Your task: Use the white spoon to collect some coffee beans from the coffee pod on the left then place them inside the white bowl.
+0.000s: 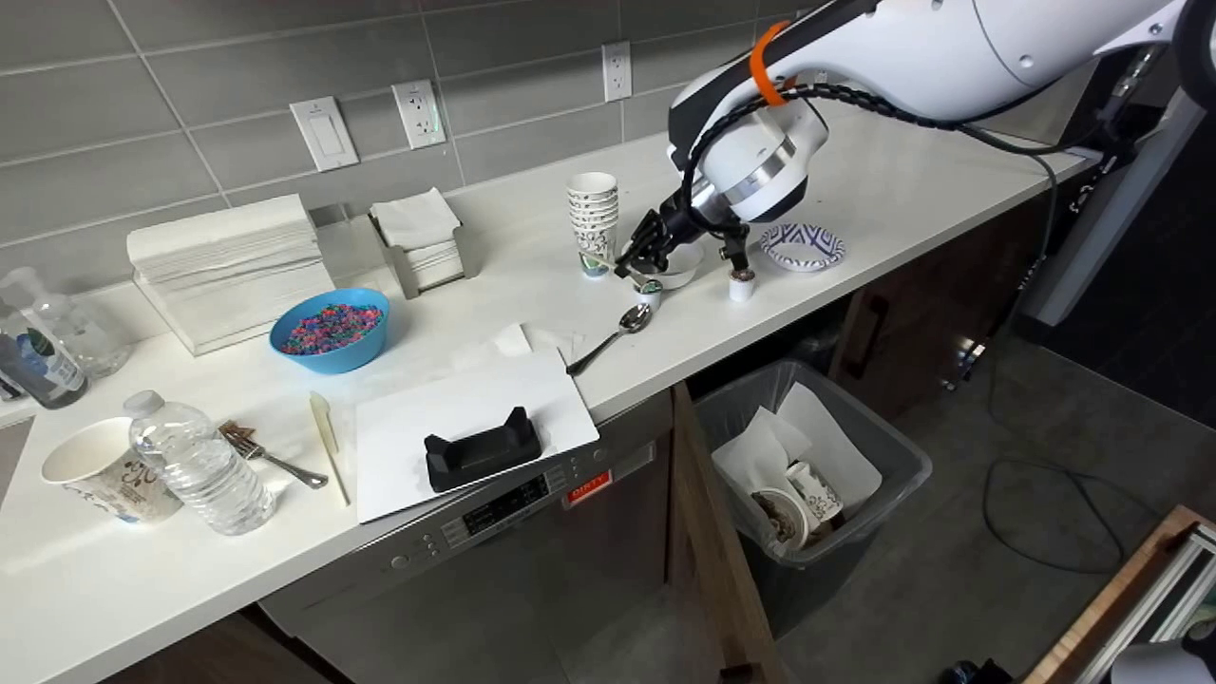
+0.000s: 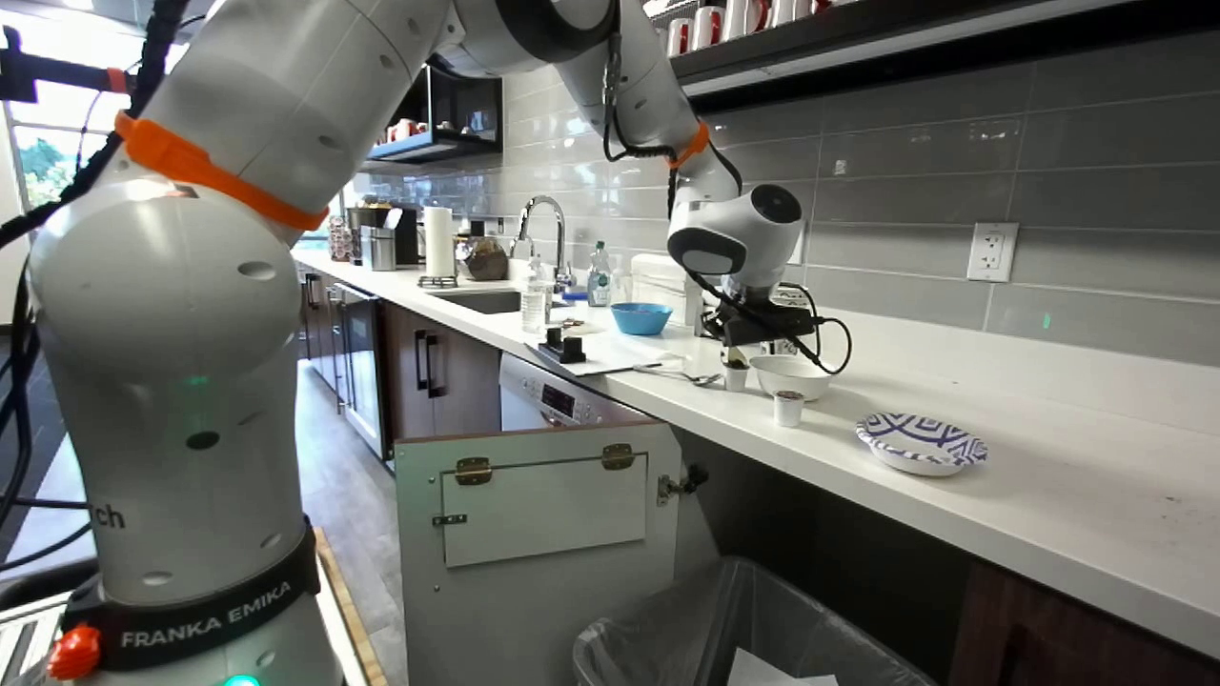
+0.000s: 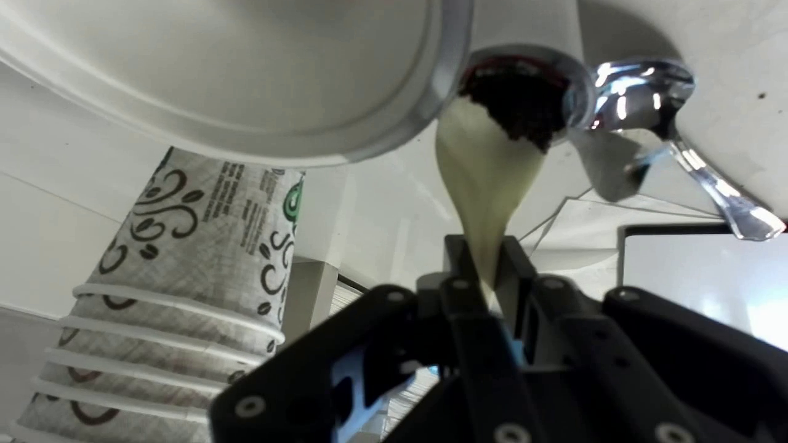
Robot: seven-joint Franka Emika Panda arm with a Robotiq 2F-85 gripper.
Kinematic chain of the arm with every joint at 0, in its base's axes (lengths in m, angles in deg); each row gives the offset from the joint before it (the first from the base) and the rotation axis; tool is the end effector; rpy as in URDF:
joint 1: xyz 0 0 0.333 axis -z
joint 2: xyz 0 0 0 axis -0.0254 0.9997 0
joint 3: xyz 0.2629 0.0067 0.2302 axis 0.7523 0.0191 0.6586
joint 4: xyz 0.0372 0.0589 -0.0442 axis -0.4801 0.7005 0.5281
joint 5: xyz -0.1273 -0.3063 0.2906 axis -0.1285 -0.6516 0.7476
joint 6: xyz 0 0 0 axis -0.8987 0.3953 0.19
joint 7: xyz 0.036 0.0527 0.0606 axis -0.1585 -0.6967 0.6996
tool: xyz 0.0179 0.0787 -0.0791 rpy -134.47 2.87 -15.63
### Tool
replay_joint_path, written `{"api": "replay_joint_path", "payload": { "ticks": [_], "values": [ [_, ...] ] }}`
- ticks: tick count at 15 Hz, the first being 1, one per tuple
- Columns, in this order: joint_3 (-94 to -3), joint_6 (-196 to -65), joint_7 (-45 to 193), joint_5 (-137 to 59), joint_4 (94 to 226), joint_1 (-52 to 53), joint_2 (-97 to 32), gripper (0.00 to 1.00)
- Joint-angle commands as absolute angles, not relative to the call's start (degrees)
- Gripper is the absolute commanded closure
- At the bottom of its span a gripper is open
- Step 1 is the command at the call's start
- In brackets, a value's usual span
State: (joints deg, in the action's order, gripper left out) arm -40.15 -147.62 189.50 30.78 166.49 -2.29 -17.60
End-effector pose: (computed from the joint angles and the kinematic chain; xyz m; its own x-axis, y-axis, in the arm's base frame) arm 0.7459 0.0781 0.2886 0.2595 0.6692 0.6963 0.8334 -0.5194 0.1887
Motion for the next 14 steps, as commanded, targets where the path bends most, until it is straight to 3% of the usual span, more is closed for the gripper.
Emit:
{"api": "replay_joint_path", "payload": {
  "ticks": [1, 14],
  "values": [
    [-39.29, -148.99, 186.76, 27.96, 167.51, -1.94, -18.5, 0.96],
    [-38.66, -147.61, 173.73, 14.6, 166.85, -1.44, -18.51, 0.96]
  ]
}}
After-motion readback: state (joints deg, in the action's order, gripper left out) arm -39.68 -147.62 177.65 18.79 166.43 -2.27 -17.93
